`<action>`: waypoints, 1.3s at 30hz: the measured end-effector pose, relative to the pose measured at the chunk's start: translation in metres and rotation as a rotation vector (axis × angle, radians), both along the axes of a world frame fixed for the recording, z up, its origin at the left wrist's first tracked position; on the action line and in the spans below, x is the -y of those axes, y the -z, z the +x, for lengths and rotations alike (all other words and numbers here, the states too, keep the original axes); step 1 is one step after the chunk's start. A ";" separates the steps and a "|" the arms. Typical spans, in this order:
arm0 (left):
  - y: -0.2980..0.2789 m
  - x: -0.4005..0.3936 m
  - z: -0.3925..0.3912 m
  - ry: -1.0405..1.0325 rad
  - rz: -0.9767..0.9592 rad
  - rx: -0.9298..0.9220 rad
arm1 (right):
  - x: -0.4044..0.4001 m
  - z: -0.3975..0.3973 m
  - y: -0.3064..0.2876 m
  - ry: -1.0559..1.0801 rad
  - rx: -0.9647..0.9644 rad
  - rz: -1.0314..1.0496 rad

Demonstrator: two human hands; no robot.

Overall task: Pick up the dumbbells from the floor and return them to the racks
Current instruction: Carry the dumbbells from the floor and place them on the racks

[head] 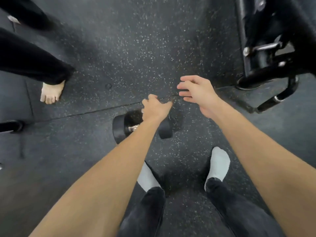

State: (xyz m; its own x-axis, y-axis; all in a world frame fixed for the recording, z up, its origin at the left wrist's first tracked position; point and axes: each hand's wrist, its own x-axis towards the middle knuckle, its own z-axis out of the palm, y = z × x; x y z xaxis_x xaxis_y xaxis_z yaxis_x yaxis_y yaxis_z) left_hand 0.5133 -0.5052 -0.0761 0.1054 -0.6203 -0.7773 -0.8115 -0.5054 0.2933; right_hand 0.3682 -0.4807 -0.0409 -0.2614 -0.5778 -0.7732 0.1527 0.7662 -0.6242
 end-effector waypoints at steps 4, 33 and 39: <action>0.081 -0.011 0.005 0.011 0.114 0.065 | -0.019 0.013 0.097 0.025 0.032 0.109; -0.010 -0.017 0.208 -0.494 0.204 -0.453 | -0.027 0.201 0.080 -0.156 -0.022 0.258; -0.005 -0.038 0.276 -0.655 0.243 -0.445 | -0.036 0.260 0.070 -0.239 0.010 0.271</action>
State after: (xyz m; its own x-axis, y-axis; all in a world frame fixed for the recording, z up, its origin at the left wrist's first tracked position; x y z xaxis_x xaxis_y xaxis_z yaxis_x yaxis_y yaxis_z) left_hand 0.7896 -0.4677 -0.0715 0.0383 -0.3493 -0.9362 -0.1643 -0.9264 0.3389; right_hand 0.6277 -0.4445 -0.1107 -0.1356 -0.3951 -0.9086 -0.0458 0.9186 -0.3926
